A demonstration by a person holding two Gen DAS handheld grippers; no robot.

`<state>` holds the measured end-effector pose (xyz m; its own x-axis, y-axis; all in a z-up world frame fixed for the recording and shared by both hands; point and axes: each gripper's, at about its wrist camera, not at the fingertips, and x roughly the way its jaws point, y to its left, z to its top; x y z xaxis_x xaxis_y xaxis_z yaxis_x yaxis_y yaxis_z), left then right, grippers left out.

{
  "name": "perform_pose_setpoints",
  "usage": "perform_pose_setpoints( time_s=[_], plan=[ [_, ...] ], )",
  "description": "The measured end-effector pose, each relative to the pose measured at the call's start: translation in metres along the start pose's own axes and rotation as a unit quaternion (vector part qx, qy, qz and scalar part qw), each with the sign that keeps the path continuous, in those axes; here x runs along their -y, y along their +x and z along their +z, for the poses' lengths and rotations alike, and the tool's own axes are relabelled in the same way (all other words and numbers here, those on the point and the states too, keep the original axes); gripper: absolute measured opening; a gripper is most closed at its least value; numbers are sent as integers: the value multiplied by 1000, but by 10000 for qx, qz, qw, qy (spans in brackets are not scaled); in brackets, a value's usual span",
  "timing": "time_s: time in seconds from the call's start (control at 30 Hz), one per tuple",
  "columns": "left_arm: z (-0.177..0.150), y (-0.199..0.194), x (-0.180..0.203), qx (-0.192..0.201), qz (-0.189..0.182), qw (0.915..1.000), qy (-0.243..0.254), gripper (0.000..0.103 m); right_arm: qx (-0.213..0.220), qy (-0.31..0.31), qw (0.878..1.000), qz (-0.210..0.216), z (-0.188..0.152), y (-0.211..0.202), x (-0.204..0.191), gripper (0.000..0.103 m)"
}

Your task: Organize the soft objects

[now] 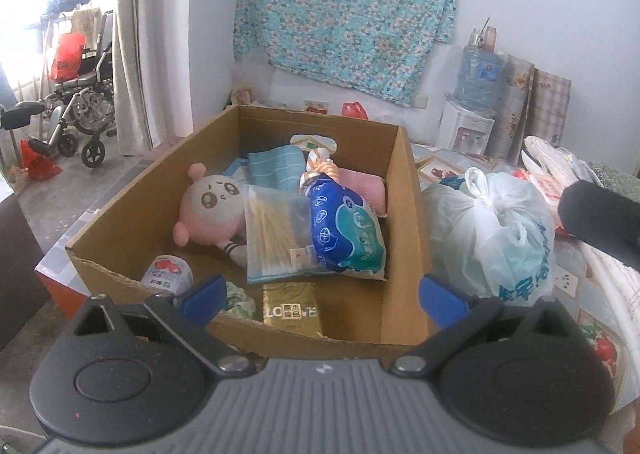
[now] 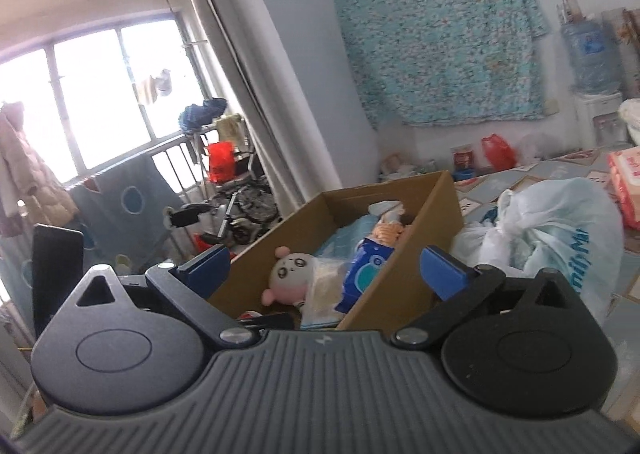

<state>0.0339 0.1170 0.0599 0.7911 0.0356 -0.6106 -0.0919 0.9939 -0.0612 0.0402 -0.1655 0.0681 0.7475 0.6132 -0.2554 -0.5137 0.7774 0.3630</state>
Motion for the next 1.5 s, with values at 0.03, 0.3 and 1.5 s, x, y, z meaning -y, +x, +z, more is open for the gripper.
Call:
perform_pose_setpoints(
  time_s=[0.03,0.3,1.5],
  plan=[
    [-1,-1,0,6,6,10000,2,103,-6,-64,9999,-97,0,-1,-3,102],
    [-10,-18,-5,133,41,9998,150,103,-271,-402,9969,-625,-7,-1,-20,102],
    [-32,-11,-23,-522,727,9958,199,103,-1723,-691,9684,-1664,-51,52,-16,102]
  ],
)
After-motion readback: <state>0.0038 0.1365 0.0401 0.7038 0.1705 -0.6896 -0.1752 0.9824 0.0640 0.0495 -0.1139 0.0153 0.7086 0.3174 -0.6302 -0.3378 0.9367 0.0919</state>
